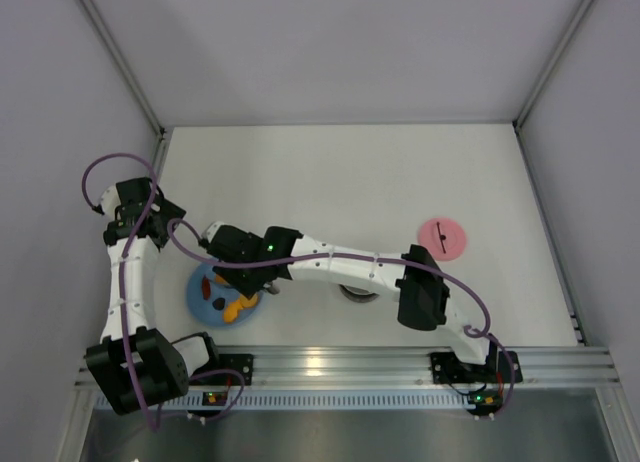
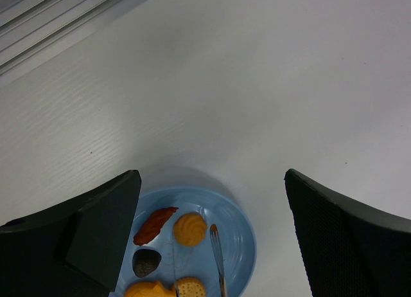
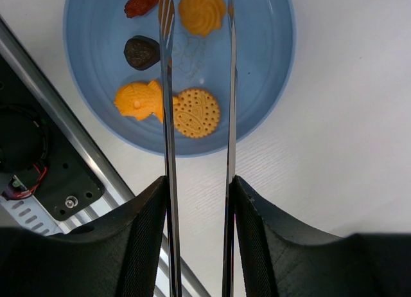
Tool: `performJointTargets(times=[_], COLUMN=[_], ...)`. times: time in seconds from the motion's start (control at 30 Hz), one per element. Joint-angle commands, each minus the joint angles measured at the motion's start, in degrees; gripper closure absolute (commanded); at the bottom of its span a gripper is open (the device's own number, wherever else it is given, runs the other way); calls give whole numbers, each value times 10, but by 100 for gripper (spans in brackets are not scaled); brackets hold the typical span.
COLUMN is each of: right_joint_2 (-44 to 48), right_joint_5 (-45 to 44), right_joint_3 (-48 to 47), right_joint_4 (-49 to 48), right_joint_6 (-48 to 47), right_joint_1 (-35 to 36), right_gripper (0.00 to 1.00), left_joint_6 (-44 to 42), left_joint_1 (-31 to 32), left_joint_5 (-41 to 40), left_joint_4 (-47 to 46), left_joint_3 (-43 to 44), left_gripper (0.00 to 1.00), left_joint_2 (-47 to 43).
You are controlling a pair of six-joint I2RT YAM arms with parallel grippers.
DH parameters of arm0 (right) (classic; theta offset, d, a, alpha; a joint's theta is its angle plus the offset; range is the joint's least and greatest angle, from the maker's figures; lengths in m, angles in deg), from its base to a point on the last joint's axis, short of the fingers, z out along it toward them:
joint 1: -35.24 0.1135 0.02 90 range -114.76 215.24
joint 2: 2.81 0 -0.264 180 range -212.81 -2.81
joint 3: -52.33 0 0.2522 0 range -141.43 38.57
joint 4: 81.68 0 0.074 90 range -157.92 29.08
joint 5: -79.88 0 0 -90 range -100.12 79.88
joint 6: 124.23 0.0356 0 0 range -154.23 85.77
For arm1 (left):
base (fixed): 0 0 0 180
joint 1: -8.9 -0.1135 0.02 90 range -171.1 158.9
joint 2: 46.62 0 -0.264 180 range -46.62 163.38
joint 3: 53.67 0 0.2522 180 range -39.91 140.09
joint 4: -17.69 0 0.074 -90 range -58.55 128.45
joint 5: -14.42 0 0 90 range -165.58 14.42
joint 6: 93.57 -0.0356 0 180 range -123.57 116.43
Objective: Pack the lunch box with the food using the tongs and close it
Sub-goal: Pick up the fake food from the plate.
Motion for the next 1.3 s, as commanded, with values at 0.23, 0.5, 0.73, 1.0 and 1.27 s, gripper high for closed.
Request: performJointTargets(times=[0.23,0.5,0.73,1.0,1.27], right_joint_2=[-15,-22,-7,59,121], right_joint_5=[10,13,-3,-33,-56], right_joint_3=[-31,-33,-25,17,65], right_joint_4=[-2,-2,6,12,16], right_joint_6=[-3,-3,-4,-1,8], right_joint_1=[-3,-3,-3,-4,-5], right_gripper=[56,59,69,70,70], left_joint_6=[-8,-9,-10,-17,-31], left_joint_1=[-4,-4,-4,-4,-4], left_joint_5=[7,9,13,21,35], left_joint_4=[-26,-26,-26,-30,-36], left_joint_3=[-4,-5,-6,-10,-12], left_gripper=[1,1,1,1,1], left_joint_2=[-3,-3,-5,-14,-26])
